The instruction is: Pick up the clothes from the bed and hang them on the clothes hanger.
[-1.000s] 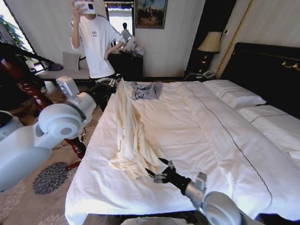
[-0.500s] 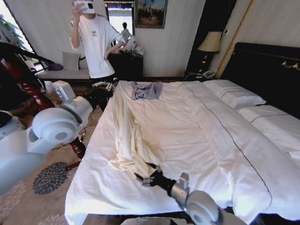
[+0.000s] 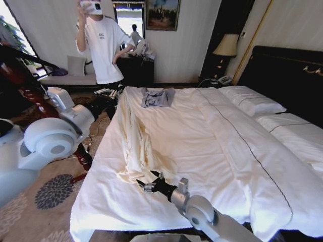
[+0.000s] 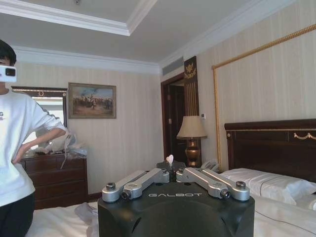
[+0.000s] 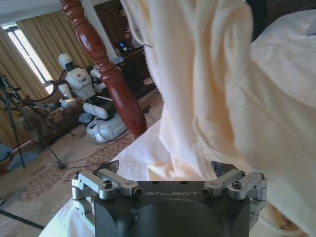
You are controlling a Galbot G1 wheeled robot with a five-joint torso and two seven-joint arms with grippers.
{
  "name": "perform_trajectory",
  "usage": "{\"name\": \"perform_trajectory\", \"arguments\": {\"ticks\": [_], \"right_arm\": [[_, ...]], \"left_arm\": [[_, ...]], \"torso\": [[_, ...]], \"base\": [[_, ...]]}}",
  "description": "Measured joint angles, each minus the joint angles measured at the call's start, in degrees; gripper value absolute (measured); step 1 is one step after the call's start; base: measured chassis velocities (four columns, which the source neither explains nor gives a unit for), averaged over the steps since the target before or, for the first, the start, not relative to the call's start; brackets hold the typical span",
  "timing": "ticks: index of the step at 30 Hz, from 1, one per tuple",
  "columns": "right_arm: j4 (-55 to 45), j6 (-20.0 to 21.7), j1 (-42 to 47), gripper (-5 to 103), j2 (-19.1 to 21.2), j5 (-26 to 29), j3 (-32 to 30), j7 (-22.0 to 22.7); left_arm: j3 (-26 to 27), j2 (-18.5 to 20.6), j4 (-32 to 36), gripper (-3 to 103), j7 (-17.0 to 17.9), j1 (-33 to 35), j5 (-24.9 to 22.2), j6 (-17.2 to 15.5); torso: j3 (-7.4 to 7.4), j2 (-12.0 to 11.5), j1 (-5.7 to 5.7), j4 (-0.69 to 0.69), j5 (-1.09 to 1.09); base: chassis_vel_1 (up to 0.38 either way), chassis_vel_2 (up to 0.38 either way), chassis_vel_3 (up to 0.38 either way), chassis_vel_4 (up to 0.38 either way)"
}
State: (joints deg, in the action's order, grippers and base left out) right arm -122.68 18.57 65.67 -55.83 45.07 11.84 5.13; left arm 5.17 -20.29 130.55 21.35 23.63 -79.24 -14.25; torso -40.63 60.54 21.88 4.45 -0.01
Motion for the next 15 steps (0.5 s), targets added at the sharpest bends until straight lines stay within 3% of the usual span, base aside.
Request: {"name": "perform_trajectory", "arguments": {"ticks": [15], "right_arm": [[4.35,2.76,-4.18,103,-2.17,-2.05,1.05,6.76]], "left_arm": [[0.25,0.58,0.56,1,-0.87,0.0,-0.06,0.36]], "torso": [[0.0,0.0,0.0,0.01,0.01]], "base": [[0.0,0.0,0.0,0.0]]}}
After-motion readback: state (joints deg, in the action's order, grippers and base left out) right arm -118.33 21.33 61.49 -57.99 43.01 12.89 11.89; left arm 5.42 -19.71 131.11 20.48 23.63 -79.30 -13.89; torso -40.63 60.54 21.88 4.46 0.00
